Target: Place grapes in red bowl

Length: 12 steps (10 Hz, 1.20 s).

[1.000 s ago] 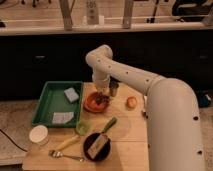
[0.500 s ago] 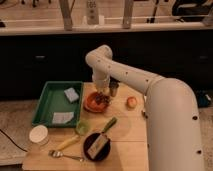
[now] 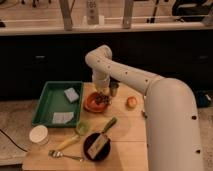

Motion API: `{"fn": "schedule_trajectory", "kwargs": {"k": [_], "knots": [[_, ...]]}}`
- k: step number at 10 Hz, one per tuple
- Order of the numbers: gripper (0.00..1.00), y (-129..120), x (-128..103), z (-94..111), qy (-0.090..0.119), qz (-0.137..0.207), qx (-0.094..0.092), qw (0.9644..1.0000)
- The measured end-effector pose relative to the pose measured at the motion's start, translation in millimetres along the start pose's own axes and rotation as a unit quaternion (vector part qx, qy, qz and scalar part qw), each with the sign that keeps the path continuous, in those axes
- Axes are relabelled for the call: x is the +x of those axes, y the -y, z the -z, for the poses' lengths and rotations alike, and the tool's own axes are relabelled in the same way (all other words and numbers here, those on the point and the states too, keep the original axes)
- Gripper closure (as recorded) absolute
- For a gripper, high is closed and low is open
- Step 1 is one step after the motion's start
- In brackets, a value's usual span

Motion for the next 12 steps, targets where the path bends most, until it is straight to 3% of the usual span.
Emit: {"fn": "schedule_trajectory", "kwargs": {"k": [12], "knots": [[0.99, -1.3, 2.1, -3.8, -0.001, 0.037, -0.003, 0.9993]]}}
